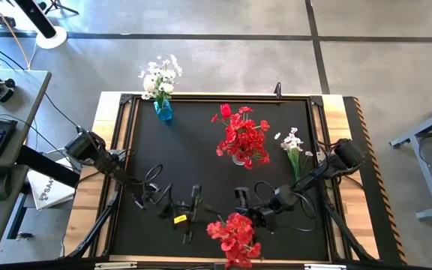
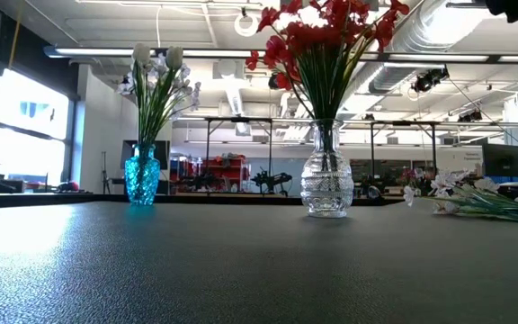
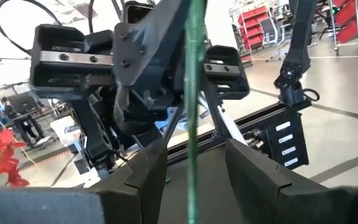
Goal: Sort flowers into vase by color
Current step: Put the red flowers into the transparent vase
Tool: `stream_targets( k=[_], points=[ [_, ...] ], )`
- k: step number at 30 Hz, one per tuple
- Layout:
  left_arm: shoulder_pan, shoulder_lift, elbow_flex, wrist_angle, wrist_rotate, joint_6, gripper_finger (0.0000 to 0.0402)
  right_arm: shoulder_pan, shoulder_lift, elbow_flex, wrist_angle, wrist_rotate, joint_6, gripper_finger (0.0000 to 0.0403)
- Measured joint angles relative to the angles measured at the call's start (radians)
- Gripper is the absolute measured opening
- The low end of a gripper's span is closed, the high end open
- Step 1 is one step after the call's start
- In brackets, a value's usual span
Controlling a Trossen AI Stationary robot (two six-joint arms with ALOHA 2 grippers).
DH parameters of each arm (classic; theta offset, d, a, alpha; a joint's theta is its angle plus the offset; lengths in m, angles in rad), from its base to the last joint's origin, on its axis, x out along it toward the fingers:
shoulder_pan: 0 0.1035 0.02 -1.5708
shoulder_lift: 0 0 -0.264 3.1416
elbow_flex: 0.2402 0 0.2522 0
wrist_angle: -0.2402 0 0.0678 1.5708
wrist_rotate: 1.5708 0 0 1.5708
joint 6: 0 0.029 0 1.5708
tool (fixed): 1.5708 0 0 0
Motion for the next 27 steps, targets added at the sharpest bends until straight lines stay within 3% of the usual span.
stream_targets(
  k=[21, 27],
  points=[
    [0.063, 0.009, 0.000, -0.021, 0.055, -0.086, 0.0121, -0.011, 0.000, 0.000, -0.011, 0.022, 0.008, 0.0002],
    [0.047, 0.009, 0.000, -0.025, 0.056, -0.069, 0.0074, -0.011, 0.000, 0.000, -0.019, 0.038, 0.009, 0.0002]
  ],
)
